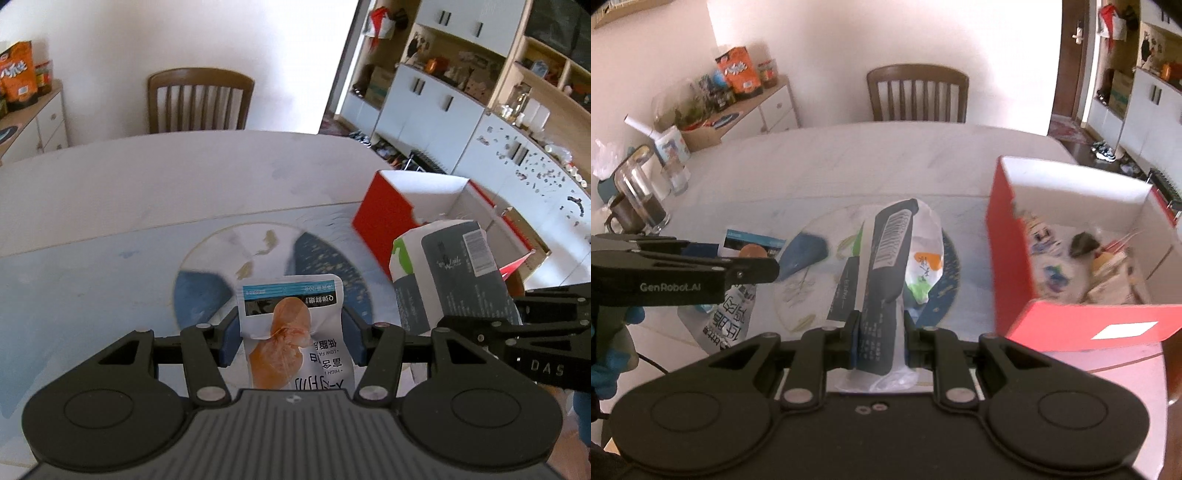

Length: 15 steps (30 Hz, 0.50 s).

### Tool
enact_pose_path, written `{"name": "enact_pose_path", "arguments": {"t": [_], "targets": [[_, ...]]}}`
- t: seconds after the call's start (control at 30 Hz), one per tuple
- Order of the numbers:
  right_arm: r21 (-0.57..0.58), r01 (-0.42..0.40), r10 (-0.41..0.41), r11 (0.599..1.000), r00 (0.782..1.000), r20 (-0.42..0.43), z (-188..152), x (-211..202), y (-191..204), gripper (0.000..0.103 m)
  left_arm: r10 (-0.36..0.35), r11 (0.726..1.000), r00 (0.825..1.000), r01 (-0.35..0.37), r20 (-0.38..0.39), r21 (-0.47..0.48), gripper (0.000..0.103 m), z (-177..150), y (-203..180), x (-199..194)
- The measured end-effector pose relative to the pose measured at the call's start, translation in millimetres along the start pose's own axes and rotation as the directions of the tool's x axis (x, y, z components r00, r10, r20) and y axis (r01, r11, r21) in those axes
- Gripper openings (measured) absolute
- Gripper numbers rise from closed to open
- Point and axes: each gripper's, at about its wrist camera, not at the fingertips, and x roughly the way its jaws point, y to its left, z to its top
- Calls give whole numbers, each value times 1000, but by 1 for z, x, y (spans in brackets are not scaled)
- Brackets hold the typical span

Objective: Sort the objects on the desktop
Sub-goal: 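Carry the snack packet and white packaged bag with both tools over the red box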

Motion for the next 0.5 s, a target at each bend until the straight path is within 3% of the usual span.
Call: {"name": "enact_pose_path", "arguments": {"t": [0.5], "targets": [[9,68,-69,998,995,70,14,-34,-68,19,-27,998,999,24,47,55,54,31,-61,2]]}}
